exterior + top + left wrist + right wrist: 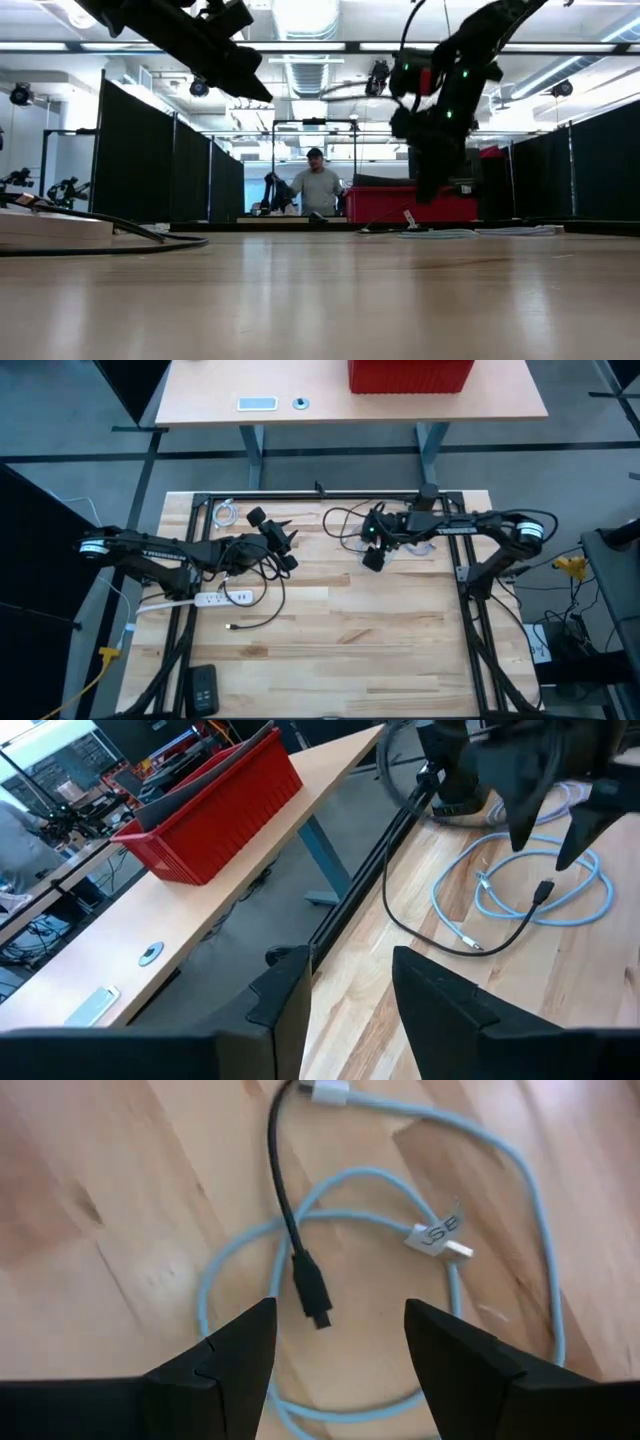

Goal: Insert USB
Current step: Insert the black charger adapter into the black outlet extension

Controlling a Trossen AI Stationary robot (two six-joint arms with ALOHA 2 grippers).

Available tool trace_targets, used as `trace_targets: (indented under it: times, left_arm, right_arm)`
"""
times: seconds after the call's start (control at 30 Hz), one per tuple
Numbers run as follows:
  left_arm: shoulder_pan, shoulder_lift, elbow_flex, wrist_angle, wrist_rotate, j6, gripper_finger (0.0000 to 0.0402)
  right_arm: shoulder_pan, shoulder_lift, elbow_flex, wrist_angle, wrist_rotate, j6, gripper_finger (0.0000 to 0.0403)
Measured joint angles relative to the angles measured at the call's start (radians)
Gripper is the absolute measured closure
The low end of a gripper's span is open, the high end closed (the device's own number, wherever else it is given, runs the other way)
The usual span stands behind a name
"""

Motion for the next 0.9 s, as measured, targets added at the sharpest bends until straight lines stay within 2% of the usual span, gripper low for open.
trace_targets:
  times: [0.17, 0.53, 0.67, 0.8, 0.9]
  left_arm:
    - [0.000, 0.000, 0.000, -0.003, 0.000, 0.006, 0.0284]
    - [0.000, 0.000, 0.000, -0.003, 0.000, 0.015, 0.0288]
    - [0.000, 0.000, 0.000, -0.002, 0.000, 0.016, 0.0282]
    - [0.000, 0.000, 0.000, -0.002, 0.000, 0.016, 0.0283]
    - [0.000, 0.000, 0.000, -0.002, 0.000, 0.016, 0.0289]
  right_arm:
    - [-0.008, 0.057, -0.002, 0.006, -0.005, -0.147, 0.0205]
    - [-0.035, 0.130, -0.002, 0.071, -0.102, -0.284, 0.0236]
    - [-0.036, 0.148, 0.000, 0.079, -0.105, -0.275, 0.0277]
    - [-0.036, 0.131, 0.001, 0.078, -0.105, -0.263, 0.0352]
    - [-0.036, 0.094, 0.022, 0.050, -0.101, -0.262, 0.0368]
